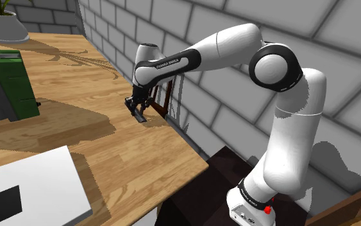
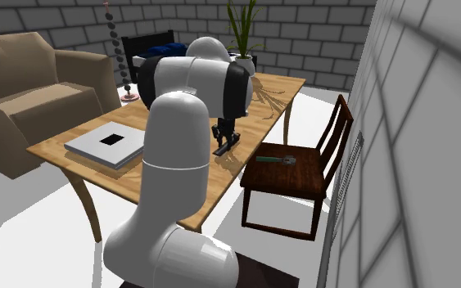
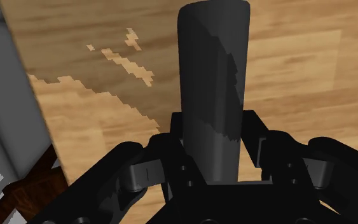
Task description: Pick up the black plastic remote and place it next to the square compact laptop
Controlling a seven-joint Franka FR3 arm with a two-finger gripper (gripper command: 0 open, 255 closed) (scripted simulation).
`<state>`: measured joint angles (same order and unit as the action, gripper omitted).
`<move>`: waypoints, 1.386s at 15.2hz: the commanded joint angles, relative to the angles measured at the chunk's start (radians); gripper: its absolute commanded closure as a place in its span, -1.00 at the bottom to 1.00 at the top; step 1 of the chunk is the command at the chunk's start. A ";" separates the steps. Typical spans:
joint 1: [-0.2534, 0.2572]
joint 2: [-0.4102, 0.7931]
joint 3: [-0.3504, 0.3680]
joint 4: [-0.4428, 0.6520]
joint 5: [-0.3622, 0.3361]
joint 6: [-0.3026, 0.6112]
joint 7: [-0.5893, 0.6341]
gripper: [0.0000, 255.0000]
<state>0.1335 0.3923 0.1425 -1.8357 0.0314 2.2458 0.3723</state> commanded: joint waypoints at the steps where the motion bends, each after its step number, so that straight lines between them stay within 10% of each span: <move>1: -0.001 -0.012 0.001 0.007 0.001 -0.020 0.000 1.00; 21: 0.023 -0.101 0.019 0.119 0.004 -0.216 0.050 1.00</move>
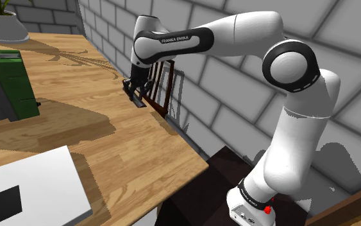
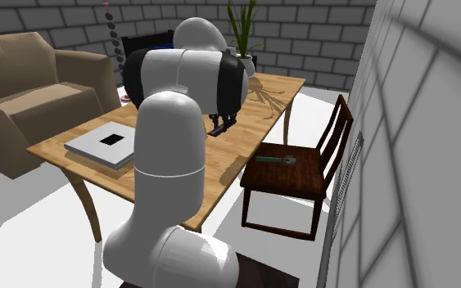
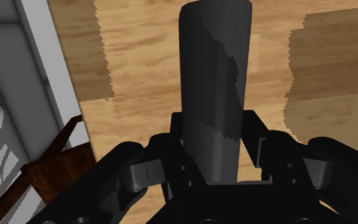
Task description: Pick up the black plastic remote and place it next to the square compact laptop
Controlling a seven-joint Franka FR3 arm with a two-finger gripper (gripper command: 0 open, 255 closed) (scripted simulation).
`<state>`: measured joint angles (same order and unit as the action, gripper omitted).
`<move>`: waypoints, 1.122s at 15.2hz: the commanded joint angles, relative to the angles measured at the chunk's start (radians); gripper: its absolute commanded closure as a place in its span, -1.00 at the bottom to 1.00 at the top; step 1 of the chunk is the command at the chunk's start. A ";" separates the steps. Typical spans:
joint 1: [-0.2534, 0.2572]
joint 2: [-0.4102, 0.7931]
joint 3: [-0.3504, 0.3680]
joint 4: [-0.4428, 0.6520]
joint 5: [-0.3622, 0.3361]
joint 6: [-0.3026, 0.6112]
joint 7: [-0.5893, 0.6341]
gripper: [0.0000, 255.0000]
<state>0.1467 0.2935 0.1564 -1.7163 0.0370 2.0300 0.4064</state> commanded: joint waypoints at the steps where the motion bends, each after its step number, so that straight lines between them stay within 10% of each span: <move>1: 0.025 0.001 0.012 0.003 -0.005 0.000 0.039 1.00; 17: 0.280 0.170 0.099 0.239 -0.090 -0.053 0.394 1.00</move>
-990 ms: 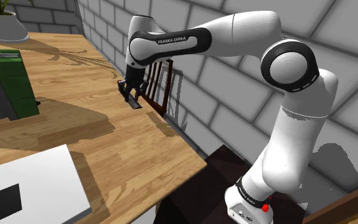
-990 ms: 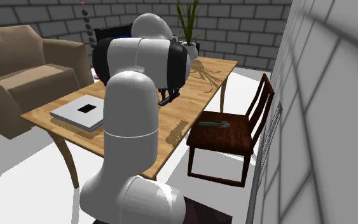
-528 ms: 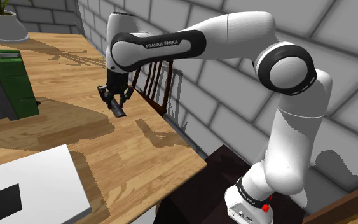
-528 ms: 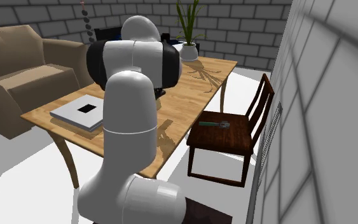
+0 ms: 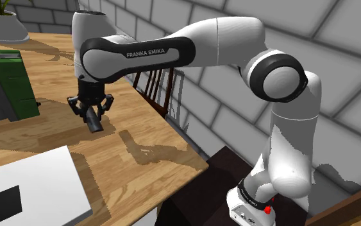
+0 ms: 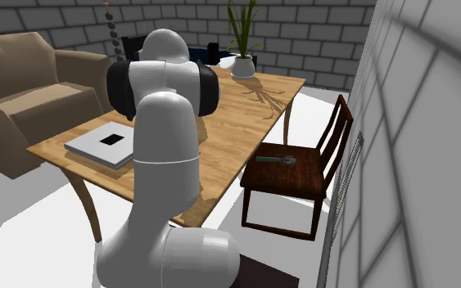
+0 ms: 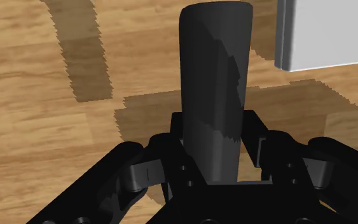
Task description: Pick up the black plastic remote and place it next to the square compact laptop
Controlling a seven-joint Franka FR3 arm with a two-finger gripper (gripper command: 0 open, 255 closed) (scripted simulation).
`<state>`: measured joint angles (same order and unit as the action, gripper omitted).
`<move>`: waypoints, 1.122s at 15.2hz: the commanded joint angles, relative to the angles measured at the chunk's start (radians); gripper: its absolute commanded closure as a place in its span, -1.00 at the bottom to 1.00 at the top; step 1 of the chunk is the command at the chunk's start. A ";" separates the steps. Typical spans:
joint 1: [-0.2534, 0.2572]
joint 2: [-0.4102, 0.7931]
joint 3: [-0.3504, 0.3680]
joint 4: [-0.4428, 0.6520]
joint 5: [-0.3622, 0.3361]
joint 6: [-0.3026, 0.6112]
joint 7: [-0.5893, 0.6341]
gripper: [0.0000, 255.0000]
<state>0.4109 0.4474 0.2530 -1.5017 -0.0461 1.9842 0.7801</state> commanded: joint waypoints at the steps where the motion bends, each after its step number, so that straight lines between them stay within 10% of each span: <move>1: 0.046 0.048 0.008 0.073 -0.018 -0.022 0.055 1.00; 17: 0.049 0.116 -0.003 -0.042 -0.035 0.158 0.057 1.00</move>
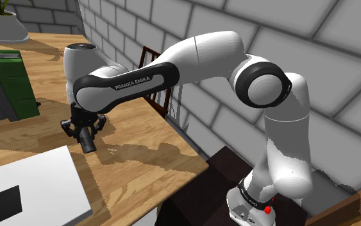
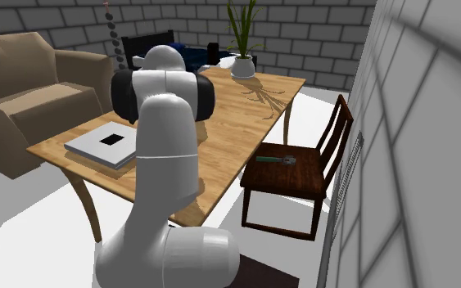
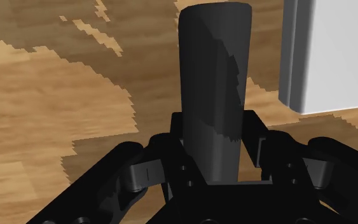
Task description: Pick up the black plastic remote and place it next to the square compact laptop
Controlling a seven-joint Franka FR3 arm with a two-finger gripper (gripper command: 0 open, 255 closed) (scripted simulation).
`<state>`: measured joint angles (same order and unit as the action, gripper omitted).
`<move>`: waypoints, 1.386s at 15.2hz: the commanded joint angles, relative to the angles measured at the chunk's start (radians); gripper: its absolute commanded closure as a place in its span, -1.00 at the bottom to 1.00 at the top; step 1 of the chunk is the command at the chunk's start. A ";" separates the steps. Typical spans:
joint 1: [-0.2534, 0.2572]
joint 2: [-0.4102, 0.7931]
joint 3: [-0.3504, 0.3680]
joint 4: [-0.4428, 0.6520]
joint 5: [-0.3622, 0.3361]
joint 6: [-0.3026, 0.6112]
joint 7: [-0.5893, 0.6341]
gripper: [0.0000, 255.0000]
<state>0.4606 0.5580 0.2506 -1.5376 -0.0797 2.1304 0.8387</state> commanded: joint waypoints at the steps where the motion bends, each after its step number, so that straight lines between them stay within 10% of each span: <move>1: 0.000 0.011 -0.002 -0.011 -0.002 0.022 -0.001 1.00; 10: 0.000 0.015 -0.003 -0.014 -0.003 0.029 -0.001 1.00; 11: 0.000 0.015 -0.003 -0.014 -0.003 0.029 -0.001 -1.00; 21: -0.009 -0.042 0.005 0.027 0.011 -0.068 -0.009 -1.00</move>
<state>0.4524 0.5211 0.2549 -1.5152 -0.0704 2.0735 0.8309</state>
